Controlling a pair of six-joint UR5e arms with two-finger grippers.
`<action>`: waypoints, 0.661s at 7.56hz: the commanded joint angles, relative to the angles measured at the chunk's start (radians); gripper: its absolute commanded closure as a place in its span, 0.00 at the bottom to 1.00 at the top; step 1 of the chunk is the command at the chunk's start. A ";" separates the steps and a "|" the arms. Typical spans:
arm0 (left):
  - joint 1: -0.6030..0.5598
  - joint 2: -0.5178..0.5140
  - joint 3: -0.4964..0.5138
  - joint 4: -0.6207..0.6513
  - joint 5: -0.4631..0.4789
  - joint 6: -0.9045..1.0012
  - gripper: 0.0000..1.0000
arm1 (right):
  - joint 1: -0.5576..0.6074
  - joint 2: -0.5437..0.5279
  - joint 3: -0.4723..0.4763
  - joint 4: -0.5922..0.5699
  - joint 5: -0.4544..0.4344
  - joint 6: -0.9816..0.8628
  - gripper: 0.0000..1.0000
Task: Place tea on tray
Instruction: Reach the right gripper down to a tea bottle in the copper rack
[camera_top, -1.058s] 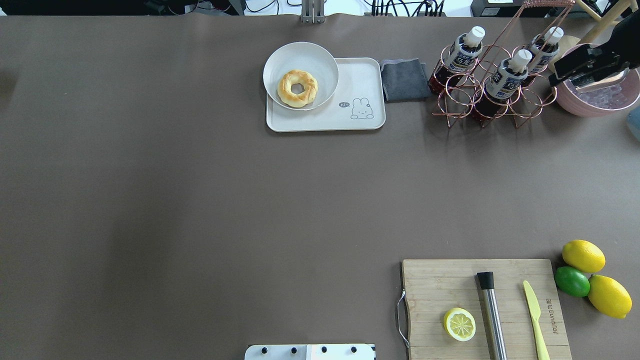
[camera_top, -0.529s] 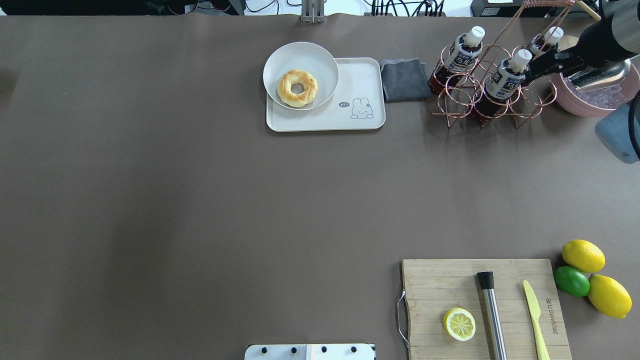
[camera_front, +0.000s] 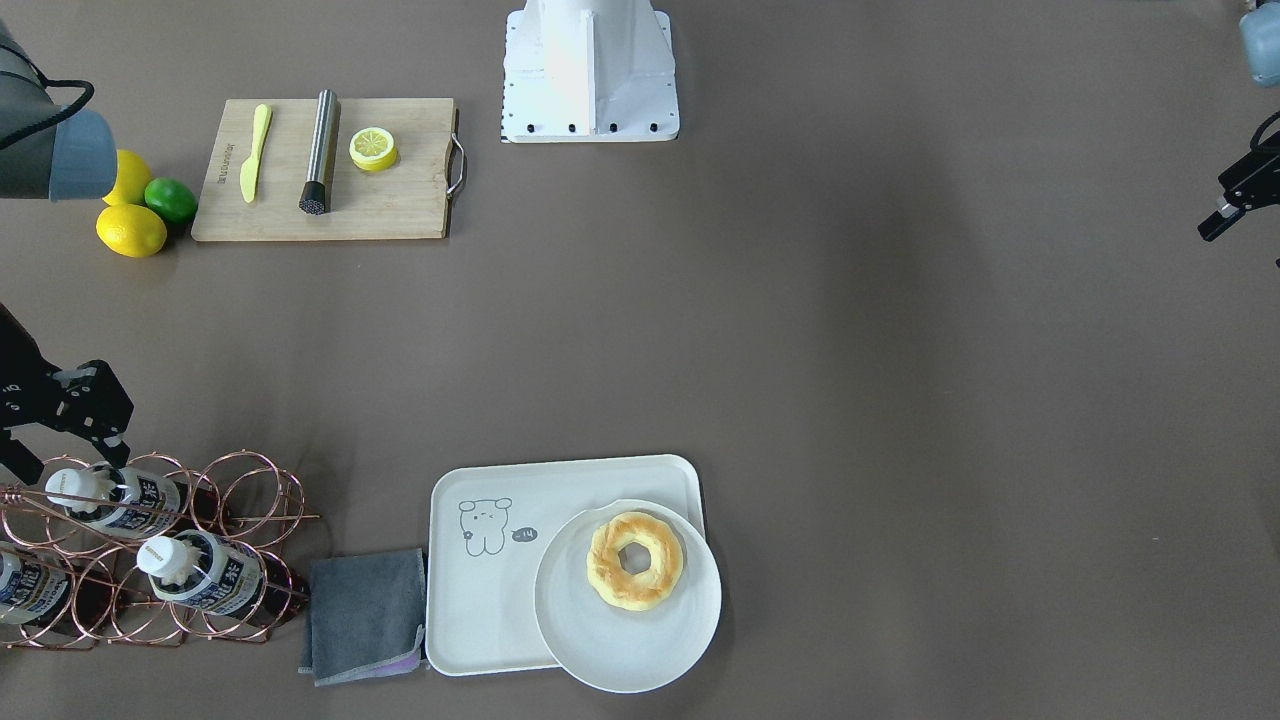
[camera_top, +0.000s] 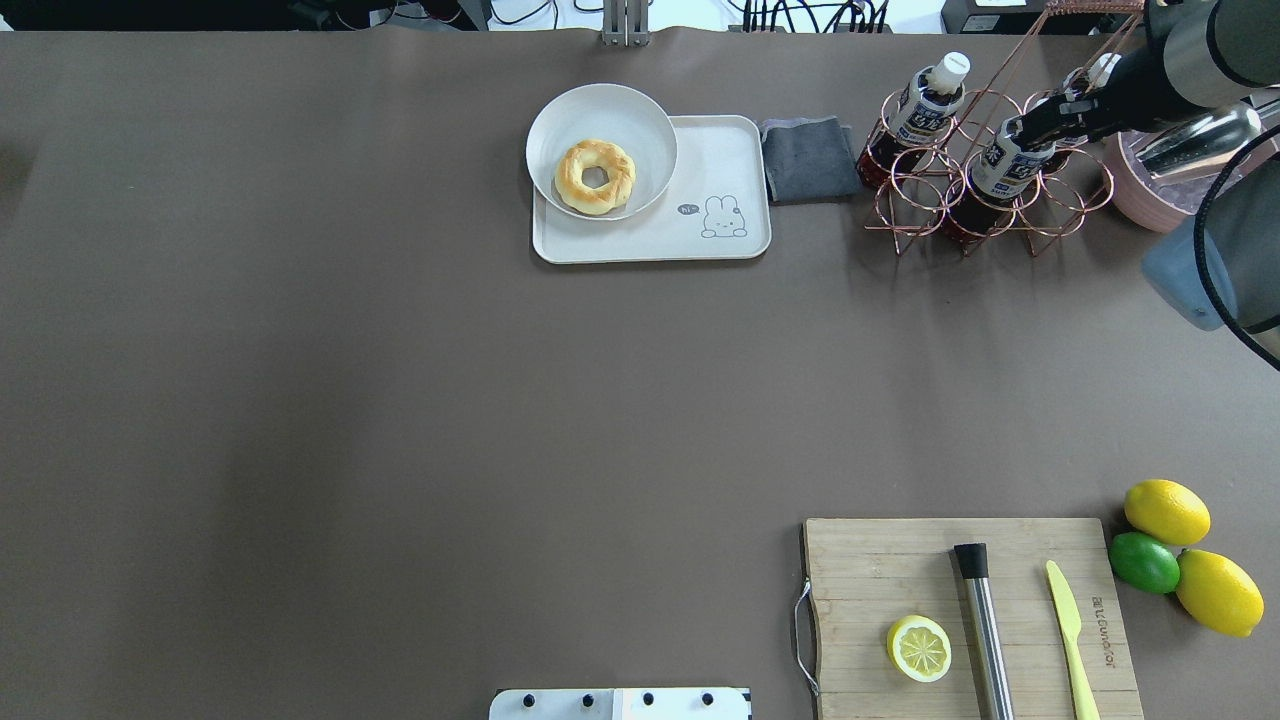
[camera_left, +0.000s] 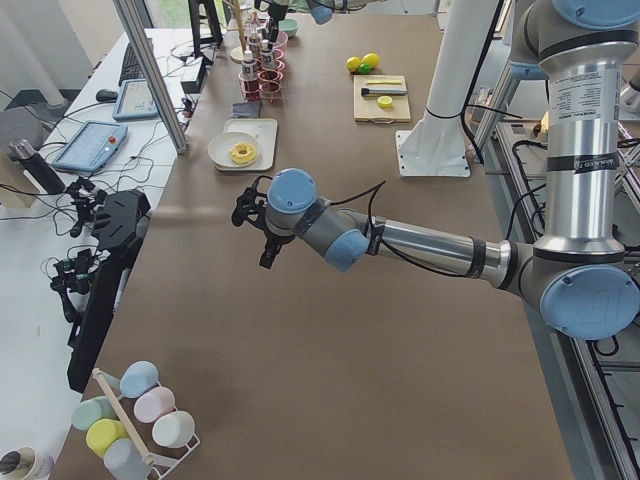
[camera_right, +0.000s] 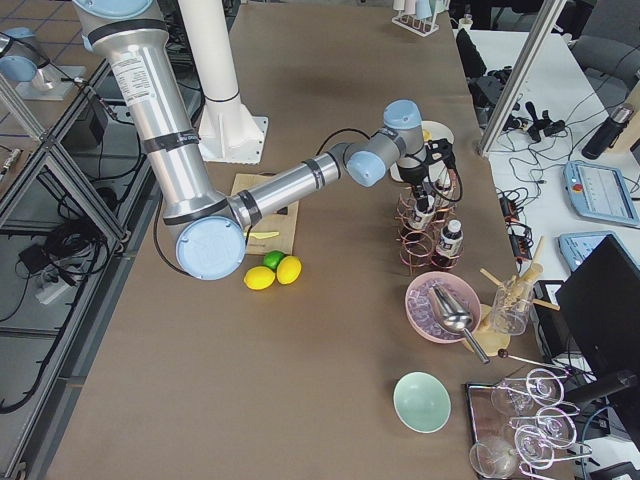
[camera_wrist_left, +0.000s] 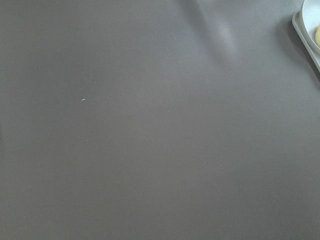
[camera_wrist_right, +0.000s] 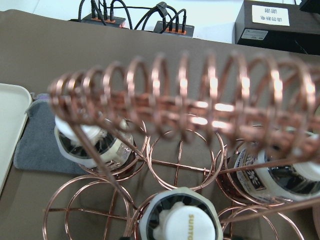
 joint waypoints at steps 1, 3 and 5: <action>0.001 0.000 0.002 -0.001 0.000 0.000 0.01 | 0.001 0.016 -0.044 0.047 -0.003 0.000 0.33; 0.001 0.000 0.002 -0.001 0.000 0.000 0.01 | 0.004 0.016 -0.043 0.047 -0.001 0.005 0.40; 0.001 0.000 0.002 -0.001 0.000 0.002 0.01 | 0.007 0.022 -0.043 0.047 0.002 0.015 0.57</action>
